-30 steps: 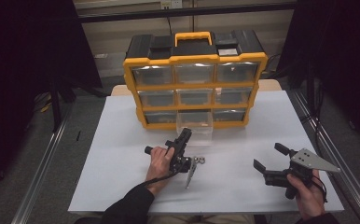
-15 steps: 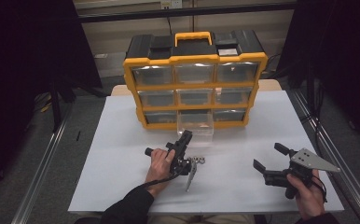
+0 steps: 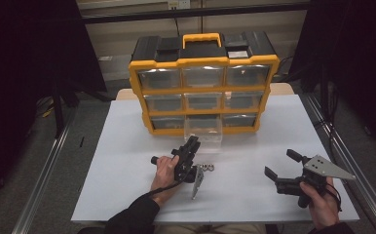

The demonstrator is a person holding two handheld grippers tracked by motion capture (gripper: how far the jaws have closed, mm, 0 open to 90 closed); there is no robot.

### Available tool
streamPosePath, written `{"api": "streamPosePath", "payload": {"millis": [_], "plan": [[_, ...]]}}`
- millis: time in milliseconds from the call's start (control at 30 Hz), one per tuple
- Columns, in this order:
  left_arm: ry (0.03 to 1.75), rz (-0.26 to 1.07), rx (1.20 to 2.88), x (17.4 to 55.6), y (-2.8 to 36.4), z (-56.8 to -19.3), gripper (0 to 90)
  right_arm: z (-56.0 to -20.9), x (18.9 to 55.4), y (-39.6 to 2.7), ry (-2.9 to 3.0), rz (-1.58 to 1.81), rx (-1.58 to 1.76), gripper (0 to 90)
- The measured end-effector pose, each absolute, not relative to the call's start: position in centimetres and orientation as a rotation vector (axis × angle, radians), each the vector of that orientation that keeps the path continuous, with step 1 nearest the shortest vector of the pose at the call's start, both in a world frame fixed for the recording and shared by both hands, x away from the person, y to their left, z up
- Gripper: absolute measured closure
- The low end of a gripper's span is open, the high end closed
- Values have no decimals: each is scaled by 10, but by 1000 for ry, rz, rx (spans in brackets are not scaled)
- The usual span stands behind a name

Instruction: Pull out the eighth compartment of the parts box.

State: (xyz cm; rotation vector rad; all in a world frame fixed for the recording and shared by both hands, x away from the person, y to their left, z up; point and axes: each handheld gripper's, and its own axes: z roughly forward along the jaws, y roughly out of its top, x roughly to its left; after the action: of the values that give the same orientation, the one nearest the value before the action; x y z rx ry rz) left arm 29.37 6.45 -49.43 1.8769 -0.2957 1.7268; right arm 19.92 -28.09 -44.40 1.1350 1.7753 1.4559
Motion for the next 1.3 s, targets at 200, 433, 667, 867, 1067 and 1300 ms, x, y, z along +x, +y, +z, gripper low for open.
{"api": "streamPosePath", "payload": {"millis": [200, 433, 667, 867, 1067, 1300], "plan": [[-204, 1650, 1846, 292, 67, -489, 574, -444, 199, -281, 1774, 1453, 1133, 13], [-20, 1462, 1835, 295, 71, -482, 423, -444, 200, -281, 1772, 1453, 1137, 13], [122, 1286, 1840, 298, 76, -474, 286, -444, 200, -281, 1770, 1454, 1136, 13], [258, 1105, 1840, 304, 83, -471, 207, -444, 200, -281, 1770, 1457, 1134, 13], [385, 864, 1788, 307, 92, -463, 117, -444, 199, -281, 1773, 1455, 1133, 13], [461, 642, 1770, 308, 102, -457, 85, -444, 196, -282, 1758, 1449, 1136, 13]]}}
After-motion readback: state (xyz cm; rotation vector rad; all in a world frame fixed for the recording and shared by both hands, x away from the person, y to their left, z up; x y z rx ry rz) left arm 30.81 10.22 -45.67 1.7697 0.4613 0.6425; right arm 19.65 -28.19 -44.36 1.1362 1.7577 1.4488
